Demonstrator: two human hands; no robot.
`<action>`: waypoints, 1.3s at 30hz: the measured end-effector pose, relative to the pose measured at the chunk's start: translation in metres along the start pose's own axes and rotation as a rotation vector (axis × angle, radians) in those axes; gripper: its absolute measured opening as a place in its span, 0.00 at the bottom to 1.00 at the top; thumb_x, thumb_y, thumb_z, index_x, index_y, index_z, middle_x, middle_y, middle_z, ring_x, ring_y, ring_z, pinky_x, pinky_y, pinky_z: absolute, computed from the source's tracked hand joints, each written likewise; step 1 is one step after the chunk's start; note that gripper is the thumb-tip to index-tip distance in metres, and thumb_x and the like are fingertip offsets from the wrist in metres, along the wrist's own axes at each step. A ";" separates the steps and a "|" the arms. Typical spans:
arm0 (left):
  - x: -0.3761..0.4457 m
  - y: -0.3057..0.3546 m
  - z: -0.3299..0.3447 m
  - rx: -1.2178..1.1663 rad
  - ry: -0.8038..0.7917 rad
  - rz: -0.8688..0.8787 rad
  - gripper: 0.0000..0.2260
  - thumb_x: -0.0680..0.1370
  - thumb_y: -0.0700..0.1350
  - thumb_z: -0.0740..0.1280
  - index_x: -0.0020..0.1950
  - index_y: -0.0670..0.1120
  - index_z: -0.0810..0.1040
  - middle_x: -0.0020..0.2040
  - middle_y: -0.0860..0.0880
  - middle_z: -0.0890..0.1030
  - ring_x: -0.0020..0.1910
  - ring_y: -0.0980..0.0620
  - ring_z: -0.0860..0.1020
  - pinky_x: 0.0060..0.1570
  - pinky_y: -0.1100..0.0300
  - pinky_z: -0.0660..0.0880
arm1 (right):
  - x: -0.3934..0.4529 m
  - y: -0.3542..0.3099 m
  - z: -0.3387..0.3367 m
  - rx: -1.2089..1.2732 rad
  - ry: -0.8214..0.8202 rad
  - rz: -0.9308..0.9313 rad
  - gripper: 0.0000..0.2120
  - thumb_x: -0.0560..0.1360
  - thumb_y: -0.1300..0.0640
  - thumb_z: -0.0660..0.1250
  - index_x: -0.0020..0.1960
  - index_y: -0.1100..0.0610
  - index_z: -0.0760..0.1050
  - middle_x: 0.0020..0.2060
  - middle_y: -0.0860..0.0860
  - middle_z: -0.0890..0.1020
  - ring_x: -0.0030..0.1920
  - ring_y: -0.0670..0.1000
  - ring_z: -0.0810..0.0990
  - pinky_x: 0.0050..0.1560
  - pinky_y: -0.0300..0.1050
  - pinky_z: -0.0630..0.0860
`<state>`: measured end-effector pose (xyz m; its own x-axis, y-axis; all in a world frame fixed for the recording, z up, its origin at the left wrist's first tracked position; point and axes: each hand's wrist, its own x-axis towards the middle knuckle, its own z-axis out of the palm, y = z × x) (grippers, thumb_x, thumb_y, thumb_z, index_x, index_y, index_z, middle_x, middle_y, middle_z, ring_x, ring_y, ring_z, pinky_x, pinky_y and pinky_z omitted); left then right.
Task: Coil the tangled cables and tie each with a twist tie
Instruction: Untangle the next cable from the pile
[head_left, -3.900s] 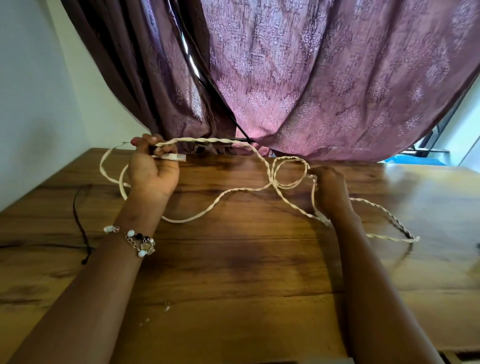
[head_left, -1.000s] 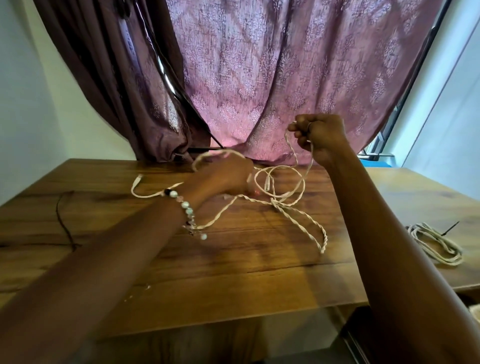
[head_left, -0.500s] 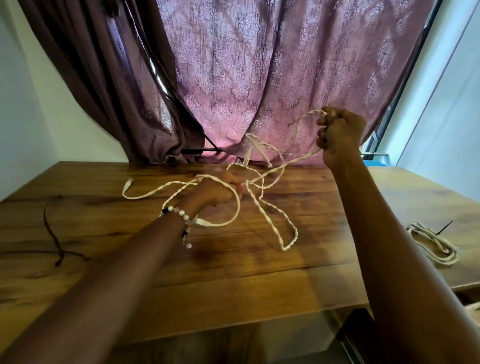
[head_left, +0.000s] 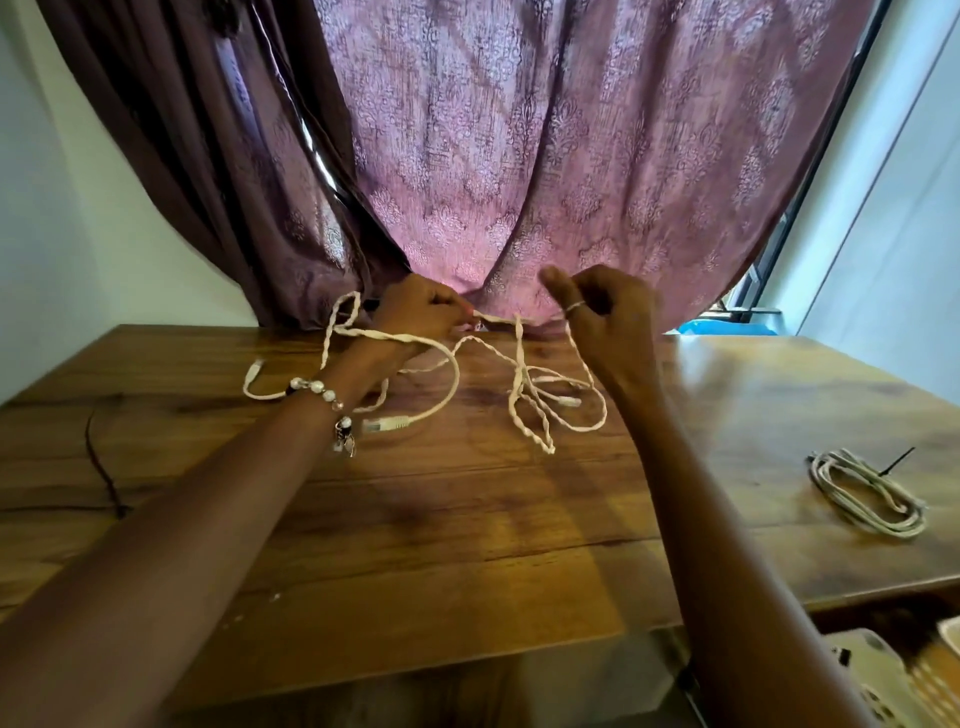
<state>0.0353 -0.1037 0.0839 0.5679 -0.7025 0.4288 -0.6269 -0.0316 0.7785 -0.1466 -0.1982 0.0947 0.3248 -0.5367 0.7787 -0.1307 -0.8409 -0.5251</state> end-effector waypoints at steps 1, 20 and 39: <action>0.000 0.002 0.000 -0.004 0.004 0.018 0.03 0.72 0.43 0.72 0.42 0.47 0.85 0.34 0.46 0.82 0.32 0.55 0.76 0.38 0.60 0.72 | -0.002 -0.010 0.005 -0.002 -0.144 0.068 0.23 0.72 0.42 0.70 0.34 0.62 0.77 0.27 0.55 0.79 0.28 0.53 0.75 0.33 0.44 0.70; 0.008 -0.018 -0.060 -1.328 0.133 -0.193 0.14 0.75 0.44 0.56 0.29 0.49 0.67 0.18 0.53 0.59 0.16 0.58 0.53 0.15 0.68 0.52 | 0.005 0.103 -0.043 -0.598 0.249 0.725 0.13 0.79 0.58 0.59 0.59 0.65 0.72 0.58 0.65 0.75 0.60 0.66 0.75 0.58 0.56 0.72; 0.007 0.018 -0.035 -1.266 -0.225 -0.260 0.16 0.80 0.49 0.54 0.33 0.50 0.62 0.18 0.52 0.59 0.15 0.59 0.55 0.14 0.69 0.52 | 0.004 0.108 0.040 -0.294 -0.659 0.287 0.07 0.74 0.61 0.70 0.41 0.65 0.80 0.34 0.56 0.80 0.29 0.48 0.74 0.35 0.42 0.71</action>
<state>0.0466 -0.0850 0.1170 0.4172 -0.8836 0.2126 0.4882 0.4152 0.7676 -0.1214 -0.2883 0.0278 0.7183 -0.6624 0.2126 -0.5076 -0.7080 -0.4910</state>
